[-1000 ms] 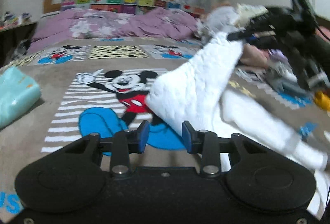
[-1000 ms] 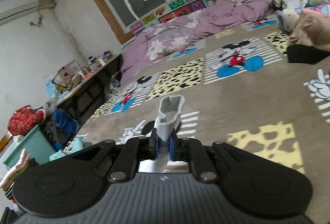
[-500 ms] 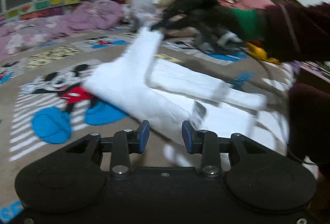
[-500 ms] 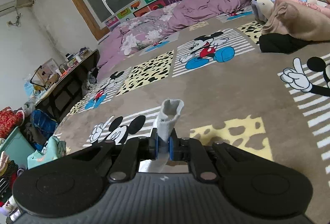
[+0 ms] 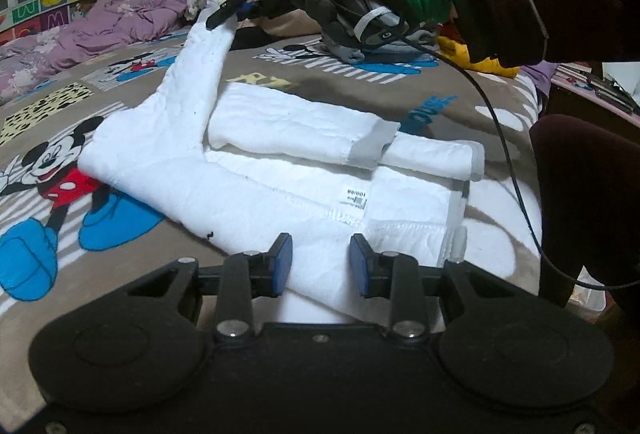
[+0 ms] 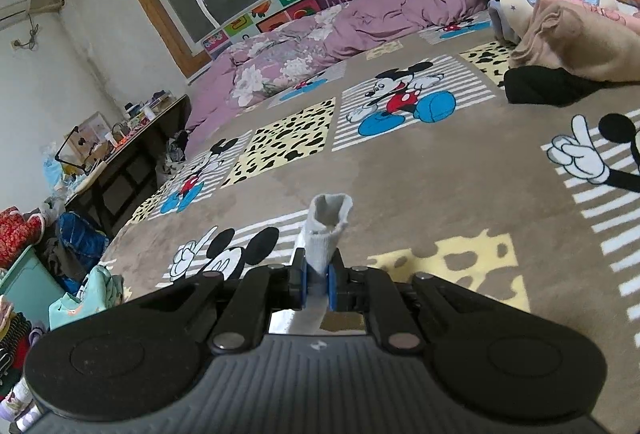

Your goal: Fold clothes

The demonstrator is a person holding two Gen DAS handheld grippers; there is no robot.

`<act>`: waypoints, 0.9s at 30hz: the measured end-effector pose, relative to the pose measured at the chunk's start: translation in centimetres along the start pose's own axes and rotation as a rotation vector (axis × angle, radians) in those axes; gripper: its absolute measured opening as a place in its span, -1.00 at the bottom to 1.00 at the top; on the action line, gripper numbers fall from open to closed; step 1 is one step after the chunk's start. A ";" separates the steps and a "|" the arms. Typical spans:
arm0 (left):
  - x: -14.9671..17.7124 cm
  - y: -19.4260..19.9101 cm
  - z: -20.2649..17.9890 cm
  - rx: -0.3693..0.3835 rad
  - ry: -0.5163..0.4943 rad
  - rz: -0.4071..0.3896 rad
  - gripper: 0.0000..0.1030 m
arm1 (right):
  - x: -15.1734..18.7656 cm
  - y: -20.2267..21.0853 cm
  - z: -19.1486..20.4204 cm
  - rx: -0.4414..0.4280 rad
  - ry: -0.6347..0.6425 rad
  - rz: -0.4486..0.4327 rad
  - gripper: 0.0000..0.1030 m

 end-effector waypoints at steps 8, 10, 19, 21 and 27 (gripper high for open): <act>-0.1 -1.9 -0.8 -0.026 -0.033 0.041 -0.41 | 0.6 0.2 -0.3 -0.040 -0.024 -0.003 -0.77; 0.0 -2.2 -1.2 -0.044 -0.062 0.049 -0.41 | 0.5 0.5 0.1 -0.057 -0.019 -0.010 -0.77; 0.2 -2.6 -1.4 -0.067 -0.075 0.053 -0.41 | 0.8 3.2 5.0 -0.082 0.280 -0.076 -0.77; 0.2 -2.5 -1.4 -0.068 -0.072 0.051 -0.41 | 1.3 4.0 6.5 -0.086 0.386 -0.082 -0.77; -0.1 -2.6 -1.5 -0.067 -0.064 0.047 -0.40 | 4.0 6.4 9.9 -0.119 0.624 -0.047 -0.78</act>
Point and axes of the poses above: each gripper's, at about its wrist camera, not at the fingertips, and y roughly against the way its jaws point, z to its left, x to its underside, the point moved 5 cm from there along -y, roughly the way its jaws point, and after that the axes turned 1 degree about y, right-handed, at the moved point
